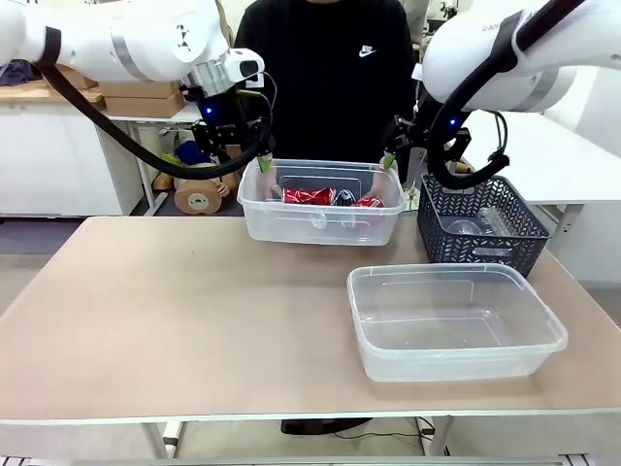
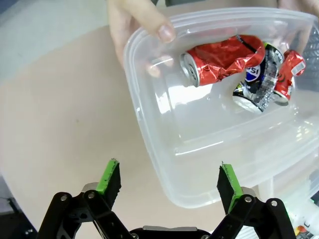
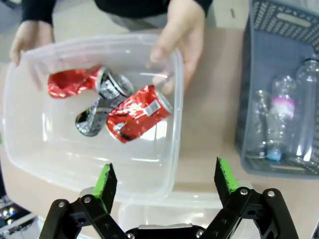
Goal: Sort the waste into each basket.
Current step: Release the Organizing box you were holding, then pick up the Organizing box on the right side of the table and lift it.
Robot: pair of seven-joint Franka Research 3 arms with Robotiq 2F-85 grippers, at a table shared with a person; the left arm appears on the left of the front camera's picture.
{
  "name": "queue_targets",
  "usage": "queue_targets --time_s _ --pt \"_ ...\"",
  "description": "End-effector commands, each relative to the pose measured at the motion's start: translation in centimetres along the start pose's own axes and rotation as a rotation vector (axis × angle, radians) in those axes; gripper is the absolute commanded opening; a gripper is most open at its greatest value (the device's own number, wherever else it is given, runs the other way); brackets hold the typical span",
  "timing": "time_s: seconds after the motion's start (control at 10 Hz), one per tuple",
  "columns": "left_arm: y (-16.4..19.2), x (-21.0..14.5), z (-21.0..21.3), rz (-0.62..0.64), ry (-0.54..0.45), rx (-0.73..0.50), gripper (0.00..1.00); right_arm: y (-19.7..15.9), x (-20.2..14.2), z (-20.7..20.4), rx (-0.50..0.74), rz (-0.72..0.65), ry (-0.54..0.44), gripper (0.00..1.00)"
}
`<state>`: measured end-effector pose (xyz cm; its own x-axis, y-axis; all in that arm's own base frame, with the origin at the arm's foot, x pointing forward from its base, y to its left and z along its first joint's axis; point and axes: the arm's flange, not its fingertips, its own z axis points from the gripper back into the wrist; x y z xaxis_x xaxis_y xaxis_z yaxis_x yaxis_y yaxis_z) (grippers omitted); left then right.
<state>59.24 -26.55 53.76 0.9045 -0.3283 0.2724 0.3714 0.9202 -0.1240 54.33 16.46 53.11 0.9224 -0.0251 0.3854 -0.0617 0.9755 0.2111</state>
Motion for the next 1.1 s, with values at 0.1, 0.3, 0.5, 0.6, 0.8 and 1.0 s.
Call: queue_targets --time_s 0.1,0.3,0.5,0.6,0.8,1.0 --pt "-0.1 0.4 1.0 0.036 -0.020 -0.010 1.00 0.3 0.1 0.8 -0.003 0.001 0.059 1.00" --pt "-0.1 0.4 1.0 0.036 -0.020 -0.010 1.00 0.3 0.1 0.8 -0.003 0.001 0.059 1.00" --pt "-0.1 0.4 1.0 0.036 -0.020 -0.010 1.00 0.3 0.1 0.8 -0.003 0.001 0.059 1.00" --pt "-0.1 0.4 1.0 0.036 -0.020 -0.010 1.00 0.3 0.1 0.8 -0.003 0.001 0.059 1.00" --pt "0.2 -1.4 3.3 0.039 0.026 -0.118 1.00 -2.1 -3.8 4.1 0.034 0.040 0.055 1.00" --pt "-1.9 -6.5 6.7 0.246 -0.051 -0.078 1.00 -6.8 -11.8 8.9 -0.043 0.225 0.109 1.00"
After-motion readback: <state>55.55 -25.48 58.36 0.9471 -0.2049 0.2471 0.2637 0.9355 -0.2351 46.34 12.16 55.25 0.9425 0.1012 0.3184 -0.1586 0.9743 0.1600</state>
